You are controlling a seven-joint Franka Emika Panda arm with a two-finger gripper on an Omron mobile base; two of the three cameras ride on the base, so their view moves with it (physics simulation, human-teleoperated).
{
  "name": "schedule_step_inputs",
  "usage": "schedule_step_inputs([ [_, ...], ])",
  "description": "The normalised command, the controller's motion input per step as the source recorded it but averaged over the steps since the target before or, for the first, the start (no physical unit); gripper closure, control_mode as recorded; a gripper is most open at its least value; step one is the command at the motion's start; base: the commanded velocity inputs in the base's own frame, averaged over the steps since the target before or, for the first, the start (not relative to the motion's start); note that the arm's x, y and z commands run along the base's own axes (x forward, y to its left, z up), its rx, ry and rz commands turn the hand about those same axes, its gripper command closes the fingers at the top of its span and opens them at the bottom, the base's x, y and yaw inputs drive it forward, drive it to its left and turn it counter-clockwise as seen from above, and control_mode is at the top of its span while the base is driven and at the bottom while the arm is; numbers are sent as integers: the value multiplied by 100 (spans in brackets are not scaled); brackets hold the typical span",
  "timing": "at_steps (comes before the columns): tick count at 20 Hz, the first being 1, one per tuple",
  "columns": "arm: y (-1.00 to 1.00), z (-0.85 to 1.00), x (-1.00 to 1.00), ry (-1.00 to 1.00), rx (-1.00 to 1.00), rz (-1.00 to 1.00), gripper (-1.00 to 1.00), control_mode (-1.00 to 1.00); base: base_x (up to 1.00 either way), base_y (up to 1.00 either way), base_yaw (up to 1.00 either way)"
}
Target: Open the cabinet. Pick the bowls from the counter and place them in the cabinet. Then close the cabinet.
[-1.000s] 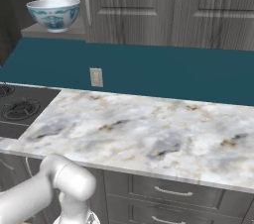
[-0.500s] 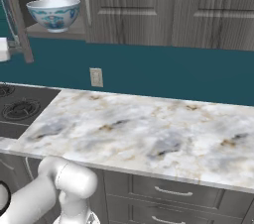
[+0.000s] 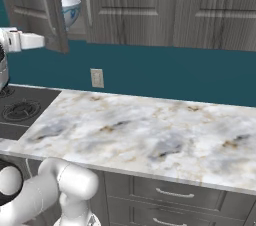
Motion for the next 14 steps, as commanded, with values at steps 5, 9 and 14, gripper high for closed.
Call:
schedule_step_inputs([
  [5, -71, -29, 95, -7, 2, 1, -100, -100, 0, 0, 0],
  [9, -92, -47, 98, -14, 6, 1, -100, -100, 0, 0, 0],
  [14, -100, -19, 93, -15, 3, 0, -100, -100, 0, 0, 0],
])
